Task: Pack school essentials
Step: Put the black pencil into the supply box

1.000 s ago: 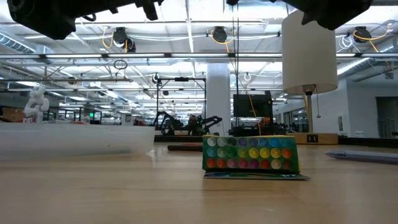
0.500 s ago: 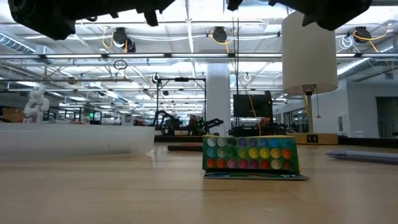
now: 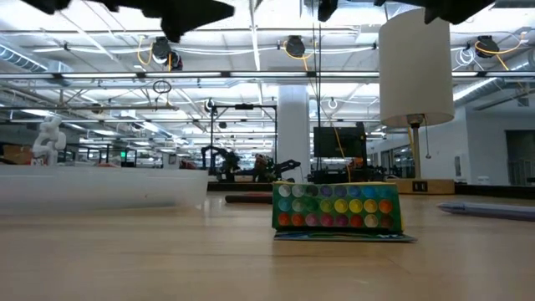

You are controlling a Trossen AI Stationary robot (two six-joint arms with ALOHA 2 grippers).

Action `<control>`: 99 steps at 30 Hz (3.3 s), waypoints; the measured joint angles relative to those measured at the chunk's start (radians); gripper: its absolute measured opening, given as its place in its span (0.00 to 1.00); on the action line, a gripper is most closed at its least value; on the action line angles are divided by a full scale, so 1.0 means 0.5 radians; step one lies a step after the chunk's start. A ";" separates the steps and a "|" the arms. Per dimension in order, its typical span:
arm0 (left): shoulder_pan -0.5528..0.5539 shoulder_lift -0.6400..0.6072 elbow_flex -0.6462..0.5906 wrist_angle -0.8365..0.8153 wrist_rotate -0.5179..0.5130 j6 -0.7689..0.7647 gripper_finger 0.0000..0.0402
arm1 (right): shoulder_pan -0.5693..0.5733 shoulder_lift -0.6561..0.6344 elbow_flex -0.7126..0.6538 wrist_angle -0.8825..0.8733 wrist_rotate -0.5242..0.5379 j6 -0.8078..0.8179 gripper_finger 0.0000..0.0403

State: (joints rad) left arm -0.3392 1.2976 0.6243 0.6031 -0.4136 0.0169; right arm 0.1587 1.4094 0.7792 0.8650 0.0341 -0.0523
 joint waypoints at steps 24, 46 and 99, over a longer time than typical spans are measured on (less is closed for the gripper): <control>0.107 -0.187 0.189 -0.431 0.054 -0.100 0.58 | -0.036 0.341 0.123 -0.355 0.202 0.396 0.03; 0.149 -0.063 0.405 -0.775 0.076 -0.106 0.58 | -0.016 0.449 0.197 -0.457 0.186 0.395 0.03; 0.171 0.372 1.386 -2.369 0.402 0.000 0.08 | 0.055 0.450 0.740 -1.942 0.203 0.327 0.05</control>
State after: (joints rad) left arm -0.2539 1.4837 1.3174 -0.5816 -0.2127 0.0170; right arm 0.1860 1.6344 1.1492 -0.1058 0.1356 0.1114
